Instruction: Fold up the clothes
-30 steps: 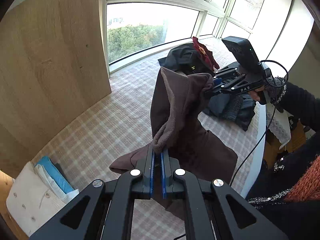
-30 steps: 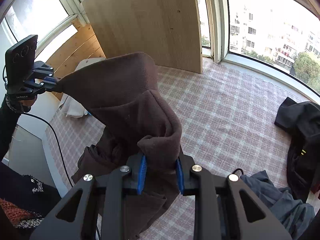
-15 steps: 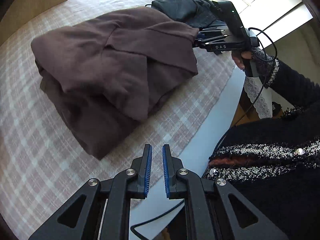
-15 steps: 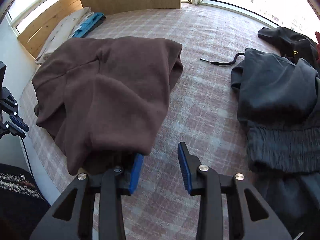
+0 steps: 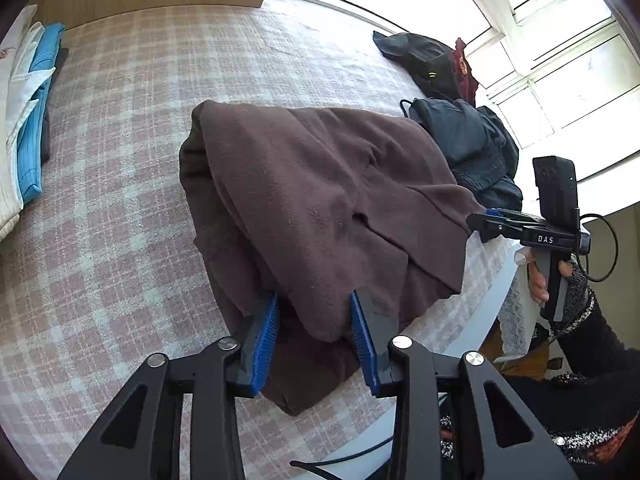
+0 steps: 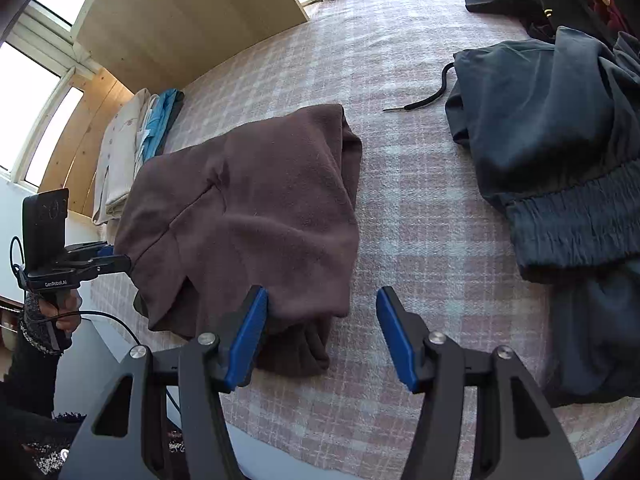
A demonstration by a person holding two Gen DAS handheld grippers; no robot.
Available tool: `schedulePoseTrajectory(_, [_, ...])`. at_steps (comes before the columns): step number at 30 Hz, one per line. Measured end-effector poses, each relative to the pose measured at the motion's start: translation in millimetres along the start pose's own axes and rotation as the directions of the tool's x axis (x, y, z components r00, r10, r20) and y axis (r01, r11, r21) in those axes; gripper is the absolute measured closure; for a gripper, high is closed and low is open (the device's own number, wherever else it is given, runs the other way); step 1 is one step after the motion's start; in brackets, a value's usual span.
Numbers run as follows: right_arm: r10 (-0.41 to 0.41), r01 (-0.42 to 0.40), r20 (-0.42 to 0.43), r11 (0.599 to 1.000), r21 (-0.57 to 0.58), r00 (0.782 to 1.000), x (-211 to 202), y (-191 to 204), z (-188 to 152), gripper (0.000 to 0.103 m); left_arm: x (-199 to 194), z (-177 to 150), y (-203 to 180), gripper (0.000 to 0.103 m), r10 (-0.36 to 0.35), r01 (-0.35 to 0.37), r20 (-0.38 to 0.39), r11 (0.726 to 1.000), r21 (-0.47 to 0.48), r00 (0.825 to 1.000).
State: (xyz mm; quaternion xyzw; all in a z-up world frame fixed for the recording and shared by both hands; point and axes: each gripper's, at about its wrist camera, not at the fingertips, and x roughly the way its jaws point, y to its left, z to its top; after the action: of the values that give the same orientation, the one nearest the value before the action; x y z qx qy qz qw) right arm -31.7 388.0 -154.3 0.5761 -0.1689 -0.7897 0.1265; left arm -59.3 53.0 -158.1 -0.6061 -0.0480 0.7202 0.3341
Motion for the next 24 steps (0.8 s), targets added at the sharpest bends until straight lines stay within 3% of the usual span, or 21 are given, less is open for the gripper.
schedulePoseTrajectory(1, [-0.008, 0.008, -0.003, 1.0, -0.007, 1.0, 3, 3, 3, 0.047, 2, 0, -1, 0.089, 0.011, -0.011, -0.008, 1.0, 0.015, 1.0])
schedulePoseTrajectory(4, [0.0, 0.0, -0.006, 0.999, -0.034, 1.0, 10, 13, 9, 0.048, 0, -1, -14, 0.092, 0.05, -0.05, 0.001, 0.994, 0.099, 0.999])
schedulePoseTrajectory(7, [0.007, -0.007, -0.003, 0.998, -0.058, 1.0, 7, 23, 12, 0.079, -16, 0, -19, 0.094, 0.019, -0.023, 0.028, 0.993, 0.118, 0.999])
schedulePoseTrajectory(10, [0.08, -0.079, 0.012, 0.995, -0.054, 0.997, -8, 31, 16, 0.086, -39, 1, -21, 0.094, -0.01, 0.001, 0.075, 0.992, 0.126, 0.997])
schedulePoseTrajectory(12, [0.127, -0.126, 0.016, 0.991, -0.053, 0.992, -16, 36, 16, 0.086, -54, -1, -20, 0.094, -0.032, 0.02, 0.098, 0.992, 0.125, 0.995])
schedulePoseTrajectory(14, [0.101, -0.101, -0.004, 0.992, -0.07, 0.995, -11, 38, 11, 0.086, -56, -8, -11, 0.094, -0.03, 0.02, 0.087, 0.993, 0.114, 0.996])
schedulePoseTrajectory(15, [0.066, -0.069, -0.048, 0.995, -0.067, 0.997, 2, 34, 5, 0.084, -47, -14, -5, 0.093, -0.032, 0.026, 0.055, 0.994, 0.11, 0.998])
schedulePoseTrajectory(17, [0.045, -0.048, -0.153, 0.999, -0.013, 0.987, 31, 21, -6, 0.083, -20, -25, 12, 0.093, 0.036, -0.034, -0.029, 0.996, 0.086, 0.999])
schedulePoseTrajectory(19, [0.054, -0.056, -0.138, 0.998, -0.008, 0.989, 30, 16, -10, 0.083, -5, -32, 26, 0.093, 0.055, -0.052, -0.084, 0.998, 0.047, 0.995])
schedulePoseTrajectory(22, [-0.084, 0.077, -0.072, 0.992, -0.099, 0.994, -4, 28, -9, 0.071, -31, -31, 22, 0.093, 0.059, -0.058, -0.017, 0.997, 0.043, 0.998])
schedulePoseTrajectory(24, [-0.143, 0.142, 0.008, 0.974, -0.178, 0.99, -25, 43, -6, 0.071, -53, -25, 3, 0.092, 0.07, -0.076, 0.06, 0.992, 0.101, 0.996])
